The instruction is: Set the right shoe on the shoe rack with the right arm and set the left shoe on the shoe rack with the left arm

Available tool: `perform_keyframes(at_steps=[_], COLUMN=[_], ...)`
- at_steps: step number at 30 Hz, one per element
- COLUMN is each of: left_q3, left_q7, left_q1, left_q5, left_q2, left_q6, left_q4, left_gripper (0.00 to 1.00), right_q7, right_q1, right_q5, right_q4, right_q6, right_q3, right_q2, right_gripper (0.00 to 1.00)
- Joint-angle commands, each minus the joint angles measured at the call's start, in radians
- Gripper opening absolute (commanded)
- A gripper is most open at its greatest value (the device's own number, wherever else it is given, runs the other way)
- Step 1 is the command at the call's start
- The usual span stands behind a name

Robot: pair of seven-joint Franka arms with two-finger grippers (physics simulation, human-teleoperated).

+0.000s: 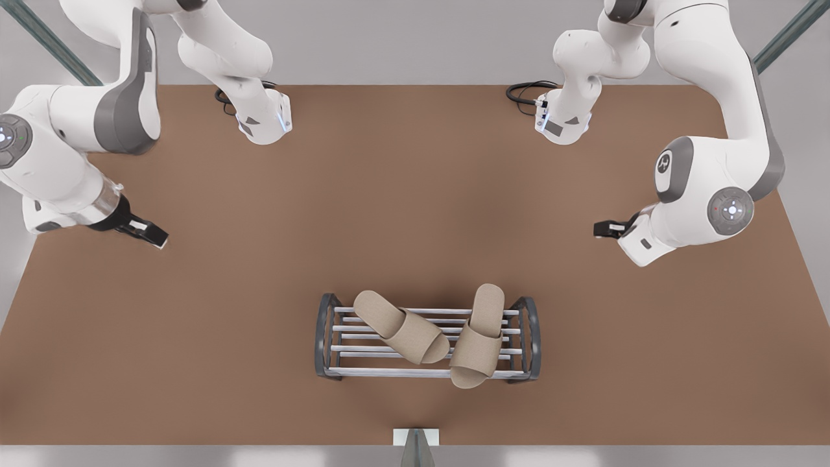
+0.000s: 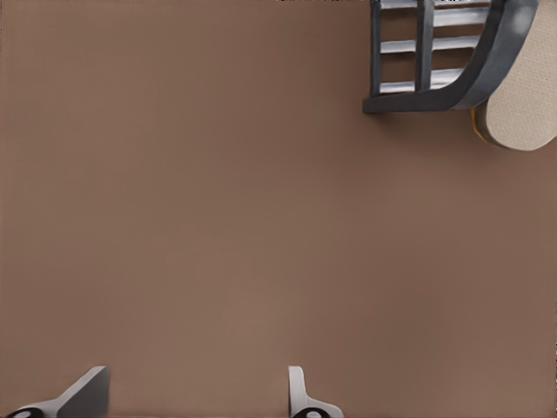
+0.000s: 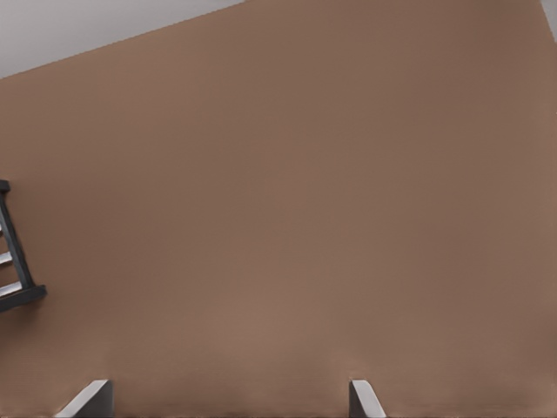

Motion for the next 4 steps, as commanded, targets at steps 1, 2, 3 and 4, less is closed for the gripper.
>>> perform_keyframes(at_steps=[1,2,3,4], left_q3=[0.000,0.000,0.000,0.000], left_q7=[-0.204,-0.204,-0.205,-0.205], left_q1=[0.000,0.000,0.000,0.000], left_q5=[-0.003,-0.003,-0.003,-0.003], left_q2=[-0.001,-0.001,-0.001,0.001], left_q6=[0.012,0.012,0.012,0.012], left_q4=[0.000,0.002,0.002,0.002], left_gripper=[1.00,1.00,1.00,1.00], right_q7=[-0.318,-0.319,-0.319,-0.319], right_q1=[-0.004,-0.019,-0.019,-0.019], right_q5=[0.032,0.053,0.053,0.052], right_q4=[-0.014,-0.014,-0.016,-0.016], right_q6=[-0.135,-0.129,-0.124,-0.124], right_q3=[-0.001,-0.001,-0.001,0.000], right_q2=[-0.019,-0.019,-0.021,-0.019], right_gripper=[1.00,1.00,1.00,1.00])
